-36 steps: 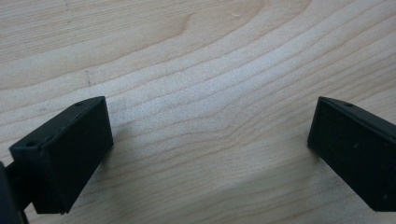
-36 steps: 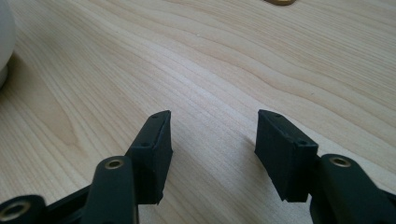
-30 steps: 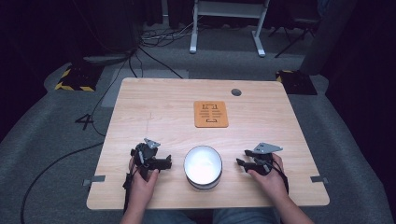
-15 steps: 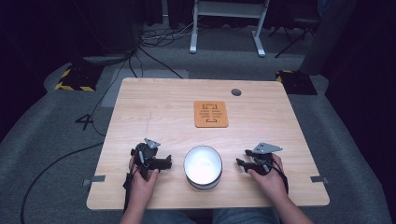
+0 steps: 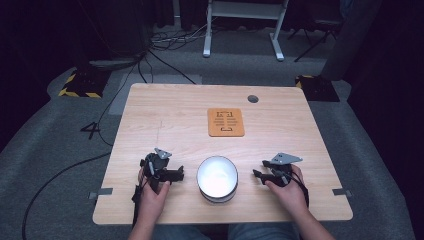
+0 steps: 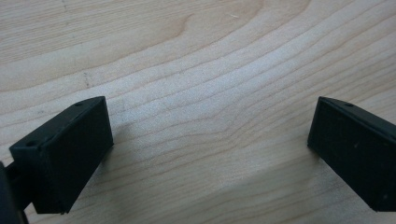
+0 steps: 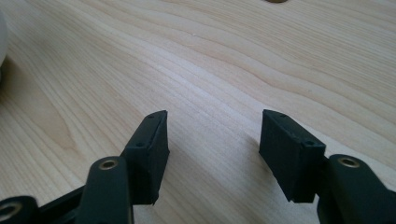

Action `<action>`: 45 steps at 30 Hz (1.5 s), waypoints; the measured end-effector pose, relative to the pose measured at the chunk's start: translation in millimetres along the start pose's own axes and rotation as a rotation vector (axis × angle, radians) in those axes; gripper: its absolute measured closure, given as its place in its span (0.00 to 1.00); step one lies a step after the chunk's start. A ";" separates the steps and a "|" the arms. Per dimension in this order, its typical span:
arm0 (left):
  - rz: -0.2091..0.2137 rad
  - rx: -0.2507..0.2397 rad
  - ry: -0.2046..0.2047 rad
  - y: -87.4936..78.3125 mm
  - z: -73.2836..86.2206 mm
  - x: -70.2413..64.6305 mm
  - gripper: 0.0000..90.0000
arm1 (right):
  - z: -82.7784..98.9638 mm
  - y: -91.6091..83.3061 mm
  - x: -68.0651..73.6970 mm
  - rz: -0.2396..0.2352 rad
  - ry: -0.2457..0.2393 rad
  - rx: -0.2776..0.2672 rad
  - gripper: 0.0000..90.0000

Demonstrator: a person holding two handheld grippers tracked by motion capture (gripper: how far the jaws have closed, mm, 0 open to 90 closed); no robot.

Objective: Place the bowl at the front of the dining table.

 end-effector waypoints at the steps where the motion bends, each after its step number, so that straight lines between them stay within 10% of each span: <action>1: 0.000 0.000 0.000 0.0 0.0 0.0 0.00 | -0.4 0.6 -0.6 0.000 -0.003 -0.004 0.47; 11: 0.004 0.002 -0.002 0.1 0.2 -0.5 0.00 | -26.6 -10.6 0.0 -0.036 0.036 0.015 0.50; 45: 0.005 0.001 -0.003 0.1 0.1 -0.7 0.00 | -106.9 -35.2 16.1 -0.083 -0.050 -0.085 0.51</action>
Point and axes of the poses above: each handheld gripper's, and its own axes: y roughly forward along the jaws, z roughly out of its underside, x roughly to its left, the point moved 8 cm from there along y, roughly forward along the jaws, and after that the axes turned 14 degrees about -x, right-handed, at the moved point
